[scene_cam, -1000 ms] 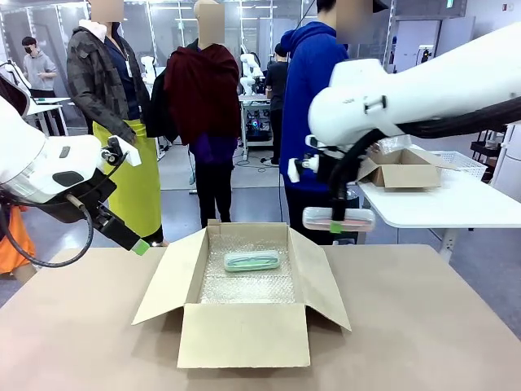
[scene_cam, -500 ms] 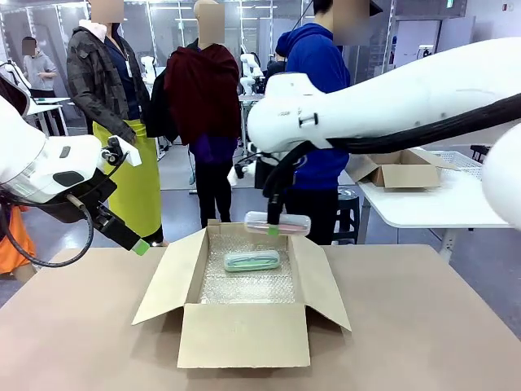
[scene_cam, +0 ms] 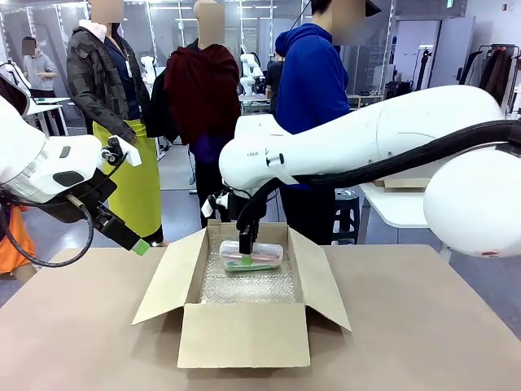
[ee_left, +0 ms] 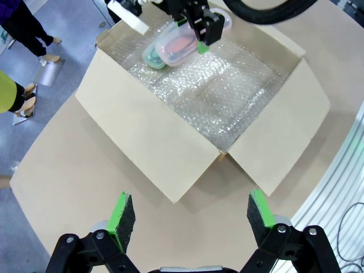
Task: Pack the glasses set securely to prepare it for shipping.
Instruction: Put the Glasses case from the right side of the table into the Package Box.
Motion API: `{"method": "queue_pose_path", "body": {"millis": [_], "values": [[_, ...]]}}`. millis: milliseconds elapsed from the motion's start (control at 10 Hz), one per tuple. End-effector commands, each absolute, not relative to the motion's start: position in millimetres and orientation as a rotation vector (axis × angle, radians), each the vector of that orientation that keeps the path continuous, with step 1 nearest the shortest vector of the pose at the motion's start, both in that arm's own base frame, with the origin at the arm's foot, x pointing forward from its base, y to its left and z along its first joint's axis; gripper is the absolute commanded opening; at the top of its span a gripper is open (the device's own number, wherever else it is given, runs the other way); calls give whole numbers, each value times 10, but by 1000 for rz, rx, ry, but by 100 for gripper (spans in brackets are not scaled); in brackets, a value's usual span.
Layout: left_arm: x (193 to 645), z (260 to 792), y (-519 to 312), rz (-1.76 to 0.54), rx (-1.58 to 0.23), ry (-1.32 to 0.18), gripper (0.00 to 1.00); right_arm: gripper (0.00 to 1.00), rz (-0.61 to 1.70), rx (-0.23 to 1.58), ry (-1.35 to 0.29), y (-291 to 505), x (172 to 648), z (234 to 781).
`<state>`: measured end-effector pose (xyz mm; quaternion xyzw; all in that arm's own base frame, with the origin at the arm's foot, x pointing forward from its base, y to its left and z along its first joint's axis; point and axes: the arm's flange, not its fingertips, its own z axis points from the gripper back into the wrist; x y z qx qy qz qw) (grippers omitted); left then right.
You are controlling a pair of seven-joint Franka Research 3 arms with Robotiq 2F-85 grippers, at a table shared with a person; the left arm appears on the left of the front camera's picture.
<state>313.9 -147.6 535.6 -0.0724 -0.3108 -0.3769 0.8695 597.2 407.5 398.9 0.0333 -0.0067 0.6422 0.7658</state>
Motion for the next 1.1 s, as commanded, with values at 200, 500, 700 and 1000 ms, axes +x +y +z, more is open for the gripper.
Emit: {"method": "queue_pose_path", "body": {"millis": [200,500,700,1000], "values": [[3139,5354,-1465,-794,-163,-652,100,38,1413,87,14,4186,5872,3628],[3139,5354,-1465,-794,-163,-652,100,38,1463,74,-20,4133,5878,3388],[3139,5354,-1465,-794,-163,-652,100,68,1474,78,2,4111,5871,3303],[3139,5354,-1465,-794,-163,-652,100,100,1502,54,10,4087,5828,3374]]}}
